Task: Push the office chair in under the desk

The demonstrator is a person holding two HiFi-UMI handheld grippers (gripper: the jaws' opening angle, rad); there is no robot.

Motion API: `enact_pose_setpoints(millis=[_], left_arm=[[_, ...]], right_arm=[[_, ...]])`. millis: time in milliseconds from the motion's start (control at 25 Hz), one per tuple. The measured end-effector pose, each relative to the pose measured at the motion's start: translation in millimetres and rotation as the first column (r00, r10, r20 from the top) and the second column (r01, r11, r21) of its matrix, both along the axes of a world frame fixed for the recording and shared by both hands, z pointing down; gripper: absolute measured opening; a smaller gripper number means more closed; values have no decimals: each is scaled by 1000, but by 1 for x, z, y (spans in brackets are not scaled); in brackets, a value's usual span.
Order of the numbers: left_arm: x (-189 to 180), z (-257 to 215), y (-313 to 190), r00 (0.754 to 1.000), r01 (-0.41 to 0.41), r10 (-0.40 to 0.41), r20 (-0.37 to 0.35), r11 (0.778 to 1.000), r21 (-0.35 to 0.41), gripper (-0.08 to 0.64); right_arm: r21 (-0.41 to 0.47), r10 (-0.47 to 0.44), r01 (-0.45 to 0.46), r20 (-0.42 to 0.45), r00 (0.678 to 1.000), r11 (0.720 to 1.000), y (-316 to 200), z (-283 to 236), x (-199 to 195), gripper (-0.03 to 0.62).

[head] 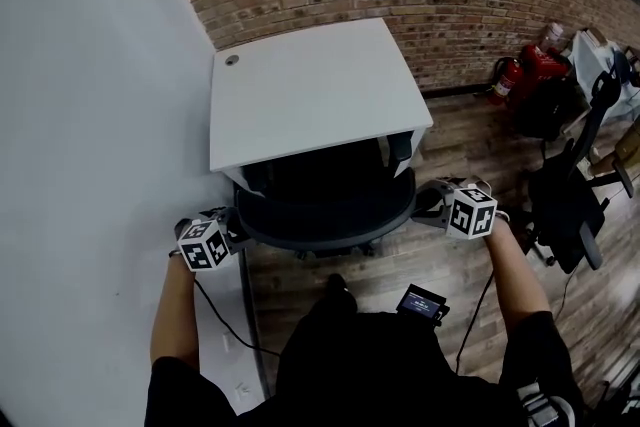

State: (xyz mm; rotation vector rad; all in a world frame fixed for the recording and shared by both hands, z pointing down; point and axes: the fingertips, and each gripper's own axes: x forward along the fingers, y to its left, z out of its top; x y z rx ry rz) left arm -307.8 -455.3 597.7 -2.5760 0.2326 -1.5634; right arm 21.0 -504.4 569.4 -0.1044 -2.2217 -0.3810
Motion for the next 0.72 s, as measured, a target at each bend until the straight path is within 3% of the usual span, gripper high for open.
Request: enact_pose_setpoints(millis=[720], left_arm=[[-17,0,-16,1000,17,-17,-7,999,31,127]], right_arm=[[19,21,-21,3,1000,1000,-20,0,-18,149]])
